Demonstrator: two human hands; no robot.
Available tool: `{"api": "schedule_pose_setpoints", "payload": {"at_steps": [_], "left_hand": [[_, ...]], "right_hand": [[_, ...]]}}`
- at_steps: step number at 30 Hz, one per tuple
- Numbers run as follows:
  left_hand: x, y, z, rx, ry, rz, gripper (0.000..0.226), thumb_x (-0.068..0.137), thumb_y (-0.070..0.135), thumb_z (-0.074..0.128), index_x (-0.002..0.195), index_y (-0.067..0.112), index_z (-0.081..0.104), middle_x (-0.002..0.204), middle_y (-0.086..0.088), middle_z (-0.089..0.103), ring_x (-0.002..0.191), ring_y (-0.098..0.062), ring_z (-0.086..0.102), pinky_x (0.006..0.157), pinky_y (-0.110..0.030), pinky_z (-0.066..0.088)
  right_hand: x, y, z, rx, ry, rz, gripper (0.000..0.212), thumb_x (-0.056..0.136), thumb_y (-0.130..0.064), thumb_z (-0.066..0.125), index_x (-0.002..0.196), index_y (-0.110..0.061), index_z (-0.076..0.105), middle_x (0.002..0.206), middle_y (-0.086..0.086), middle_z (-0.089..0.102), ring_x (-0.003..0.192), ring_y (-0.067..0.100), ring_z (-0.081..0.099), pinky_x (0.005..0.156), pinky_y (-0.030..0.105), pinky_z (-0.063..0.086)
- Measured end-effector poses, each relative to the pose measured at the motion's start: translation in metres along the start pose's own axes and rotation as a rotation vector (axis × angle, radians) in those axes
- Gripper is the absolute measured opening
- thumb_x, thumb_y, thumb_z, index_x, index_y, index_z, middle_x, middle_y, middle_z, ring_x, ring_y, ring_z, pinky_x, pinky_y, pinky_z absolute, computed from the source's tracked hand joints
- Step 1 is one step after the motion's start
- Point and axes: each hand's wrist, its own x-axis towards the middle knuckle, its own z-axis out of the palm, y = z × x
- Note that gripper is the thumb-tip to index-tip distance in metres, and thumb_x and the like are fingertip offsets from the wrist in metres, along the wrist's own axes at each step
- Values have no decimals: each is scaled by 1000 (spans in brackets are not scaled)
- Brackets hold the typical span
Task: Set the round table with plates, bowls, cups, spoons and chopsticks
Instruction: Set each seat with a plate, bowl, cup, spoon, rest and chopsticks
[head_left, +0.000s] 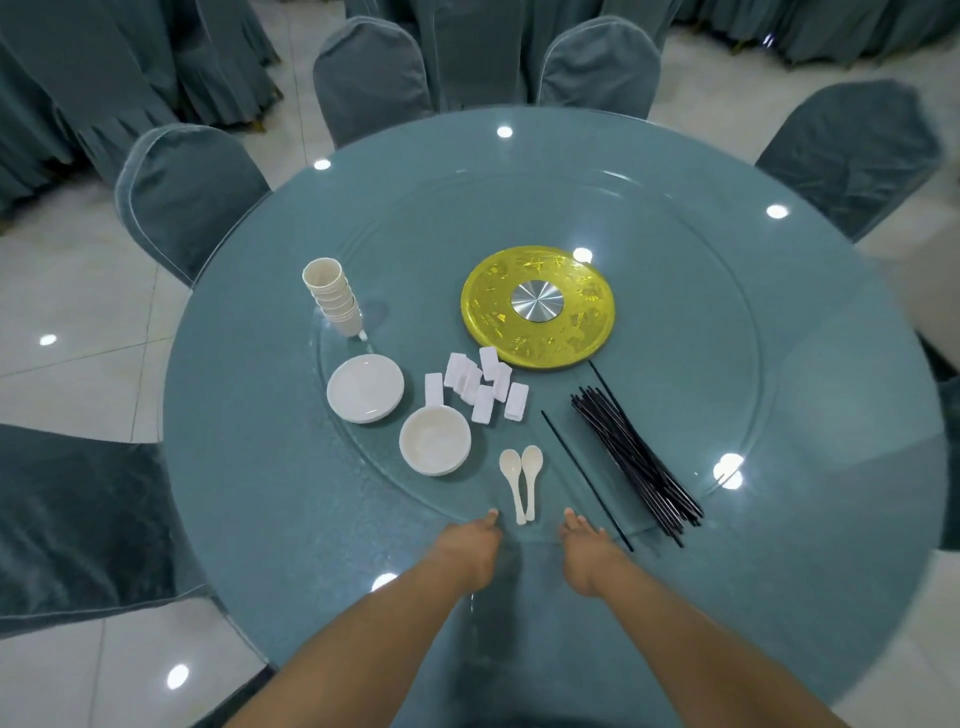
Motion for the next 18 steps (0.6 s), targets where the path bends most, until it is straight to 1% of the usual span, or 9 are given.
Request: {"api": "schedule_pose_setpoints", "payload": {"at_steps": [4, 6, 8, 10, 14, 18], "left_hand": [[3, 16, 2, 1, 19, 94, 54, 94, 14, 45, 146, 18, 35, 164, 7, 2, 135, -24, 43, 105, -40, 38], [4, 22, 4, -12, 54, 123, 55, 94, 11, 44, 148, 18, 33, 163, 10, 2, 140, -19, 36, 109, -39, 34], [4, 26, 7, -27, 105, 126, 57, 93, 9, 44, 148, 17, 32, 163, 10, 4, 145, -14, 26, 113, -38, 30], [4, 30, 10, -36, 135, 125, 57, 92, 8, 45, 147, 15, 33, 163, 9, 2, 147, -13, 20, 116, -38, 27], [0, 35, 21, -20, 140, 141, 55, 92, 10, 47, 145, 11, 35, 164, 5, -5, 150, -14, 9, 119, -38, 21], [-6, 31, 30, -39, 145, 132, 58, 89, 6, 49, 145, 11, 34, 164, 4, -6, 151, -15, 5, 121, -39, 15]], "right_hand": [[-8, 23, 5, 53, 14, 71, 70, 95, -6, 35, 155, -7, 1, 162, 5, -16, 151, 22, -7, 123, 42, 1], [-11, 33, 7, 80, 24, 95, 73, 93, -4, 35, 155, -8, -3, 162, 6, -19, 151, 23, -9, 122, 42, 0], [-13, 41, 11, 98, 47, 117, 75, 92, 0, 36, 155, -8, -4, 161, 7, -20, 151, 24, -10, 123, 42, 0], [-14, 45, 15, 119, 65, 145, 76, 91, 1, 35, 155, -8, -6, 161, 8, -20, 151, 24, -11, 123, 42, 1], [-15, 41, 22, 148, 83, 200, 75, 92, -2, 34, 154, -6, -9, 161, 8, -21, 150, 24, -12, 123, 43, 2], [-16, 40, 30, 172, 105, 224, 77, 91, 0, 34, 153, -6, -12, 161, 8, -22, 150, 23, -14, 123, 42, 0]]}}
